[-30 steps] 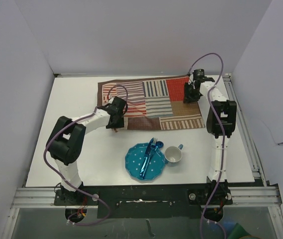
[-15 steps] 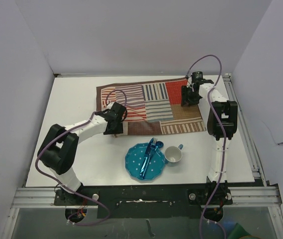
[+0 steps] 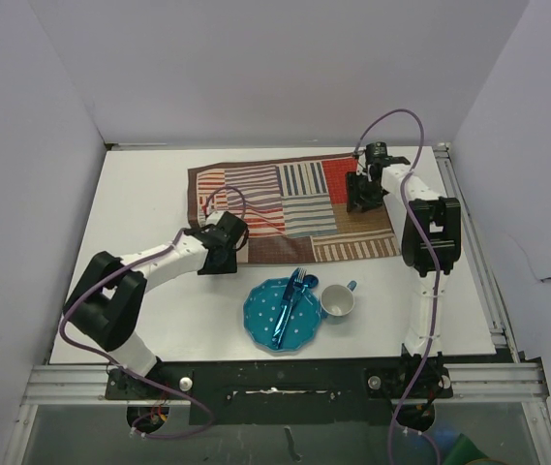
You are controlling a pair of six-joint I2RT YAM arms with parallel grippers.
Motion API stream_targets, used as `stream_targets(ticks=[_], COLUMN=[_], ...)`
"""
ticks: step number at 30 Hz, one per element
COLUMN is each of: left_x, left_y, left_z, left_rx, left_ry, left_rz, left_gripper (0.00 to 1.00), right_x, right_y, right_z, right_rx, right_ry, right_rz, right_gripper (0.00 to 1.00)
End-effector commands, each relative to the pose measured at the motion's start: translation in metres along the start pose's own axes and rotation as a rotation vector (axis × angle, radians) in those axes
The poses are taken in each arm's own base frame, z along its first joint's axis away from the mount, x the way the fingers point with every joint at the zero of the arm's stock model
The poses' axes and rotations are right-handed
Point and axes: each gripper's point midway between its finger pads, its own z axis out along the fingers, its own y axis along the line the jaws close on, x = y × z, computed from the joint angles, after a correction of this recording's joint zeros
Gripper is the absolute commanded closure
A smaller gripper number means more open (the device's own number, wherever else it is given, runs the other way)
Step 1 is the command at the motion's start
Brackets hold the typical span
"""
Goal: Set the dinner table for one person
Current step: Flatten out the napkin at the center of the board.
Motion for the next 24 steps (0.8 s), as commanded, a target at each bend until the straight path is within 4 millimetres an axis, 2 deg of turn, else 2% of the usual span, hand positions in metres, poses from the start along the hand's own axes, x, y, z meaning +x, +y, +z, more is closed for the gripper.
stream_targets(ticks=[1, 9, 18, 19, 20, 21, 22, 24], left_x=[0.0, -0.017, -0.036, -0.037, -0.036, -0.036, -0.036, -0.035], left_y=[-0.007, -0.012, -0.031, -0.032, -0.034, -0.036, -0.037, -0.042], left_z=[0.012, 0.028, 0.042, 0.044, 0.047, 0.05, 0.052, 0.056], left_rx=[-0.003, -0.034, 0.02, 0.026, 0.031, 0.039, 0.048, 0.072], left_ry=[-0.023, -0.072, -0.144, -0.152, -0.154, -0.159, -0.165, -0.172], left_rz=[-0.02, -0.012, -0.006, -0.01, -0.007, -0.01, -0.017, -0.026], left_gripper=[0.51, 0.51, 0.51, 0.54, 0.63, 0.92, 1.0, 1.0], right_x=[-0.022, -0.016, -0.013, -0.013, -0.013, -0.013, -0.013, -0.013], right_y=[0.01, 0.005, 0.007, 0.007, 0.007, 0.007, 0.007, 0.007], right_z=[-0.04, -0.04, -0.038, -0.038, -0.038, -0.038, -0.038, -0.037], right_rx=[-0.009, 0.004, -0.005, -0.006, -0.006, -0.006, -0.007, -0.009], right_ry=[-0.093, -0.078, -0.068, -0.067, -0.068, -0.067, -0.069, -0.067], right_rz=[-0.012, -0.018, -0.021, -0.022, -0.022, -0.022, -0.023, -0.022], right_gripper=[0.53, 0.53, 0.53, 0.53, 0.53, 0.53, 0.53, 0.53])
